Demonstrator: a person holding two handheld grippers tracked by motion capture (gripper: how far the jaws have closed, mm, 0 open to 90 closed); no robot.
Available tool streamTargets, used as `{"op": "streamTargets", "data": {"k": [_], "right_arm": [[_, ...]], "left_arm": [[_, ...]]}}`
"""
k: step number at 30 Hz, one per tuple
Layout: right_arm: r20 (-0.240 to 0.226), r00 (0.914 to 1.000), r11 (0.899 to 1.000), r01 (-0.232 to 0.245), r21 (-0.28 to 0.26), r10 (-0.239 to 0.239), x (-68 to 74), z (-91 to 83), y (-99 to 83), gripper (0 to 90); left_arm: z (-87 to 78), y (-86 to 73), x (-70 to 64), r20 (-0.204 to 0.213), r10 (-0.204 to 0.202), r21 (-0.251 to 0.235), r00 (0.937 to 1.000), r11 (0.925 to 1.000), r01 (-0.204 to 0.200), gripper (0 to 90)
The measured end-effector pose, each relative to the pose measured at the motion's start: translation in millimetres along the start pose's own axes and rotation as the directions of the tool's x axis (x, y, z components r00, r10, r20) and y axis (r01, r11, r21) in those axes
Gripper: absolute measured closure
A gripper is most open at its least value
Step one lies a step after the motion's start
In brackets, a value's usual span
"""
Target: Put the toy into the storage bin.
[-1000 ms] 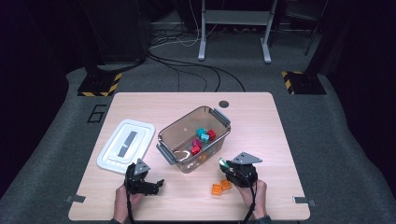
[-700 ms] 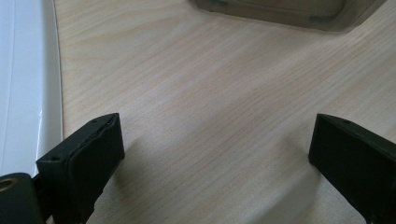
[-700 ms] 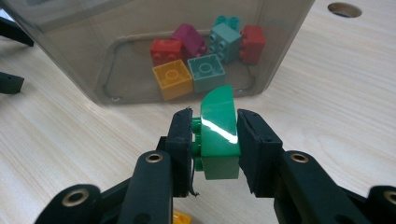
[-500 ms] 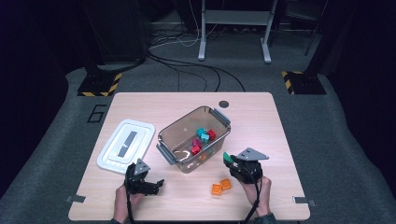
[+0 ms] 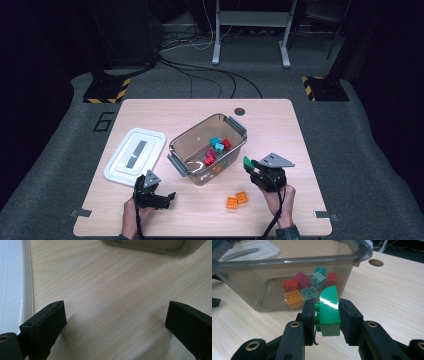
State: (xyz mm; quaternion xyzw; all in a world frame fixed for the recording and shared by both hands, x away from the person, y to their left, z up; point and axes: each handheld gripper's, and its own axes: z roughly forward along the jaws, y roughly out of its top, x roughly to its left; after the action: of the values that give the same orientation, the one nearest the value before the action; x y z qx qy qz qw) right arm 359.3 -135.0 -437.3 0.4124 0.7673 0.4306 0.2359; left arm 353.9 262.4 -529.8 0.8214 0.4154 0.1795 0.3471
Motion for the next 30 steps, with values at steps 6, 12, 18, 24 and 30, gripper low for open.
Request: {"op": "streamTargets", "data": {"k": [6, 12, 18, 24, 30], "right_arm": [[0.013, 0.9999, 1.0, 0.006, -0.018, -0.006, -3.3, -5.4, 8.9, 66.8], [0.028, 0.9996, 0.999, 0.012, -0.044, -0.011, -5.9, -11.3, 21.1, 66.8], [0.038, 0.999, 0.997, 0.024, -0.072, -0.022, -7.8, -15.1, 33.2, 66.8], [0.044, 0.9985, 0.996, 0.037, -0.086, -0.034, -9.0, -14.6, 45.9, 66.8], [0.045, 0.9983, 0.994, 0.042, -0.104, -0.037, -10.1, -11.3, 59.5, 66.8]], "left_arm": [[0.0, 0.0, 0.0, 0.0, 0.0, 0.0, 1.0, 1.0, 0.0, 3.1], [-0.1, 0.0, 0.2, 0.0, 0.002, 0.001, 1.0, 1.0, -0.002, 3.1], [-0.1, 0.0, 0.2, 0.0, 0.002, 0.002, 1.0, 1.0, -0.002, 3.1], [0.0, 0.0, 0.1, 0.0, 0.001, 0.0, 1.0, 1.0, -0.001, 3.1], [-0.1, 0.0, 0.3, 0.0, 0.003, 0.002, 1.0, 1.0, -0.003, 3.1]]}}
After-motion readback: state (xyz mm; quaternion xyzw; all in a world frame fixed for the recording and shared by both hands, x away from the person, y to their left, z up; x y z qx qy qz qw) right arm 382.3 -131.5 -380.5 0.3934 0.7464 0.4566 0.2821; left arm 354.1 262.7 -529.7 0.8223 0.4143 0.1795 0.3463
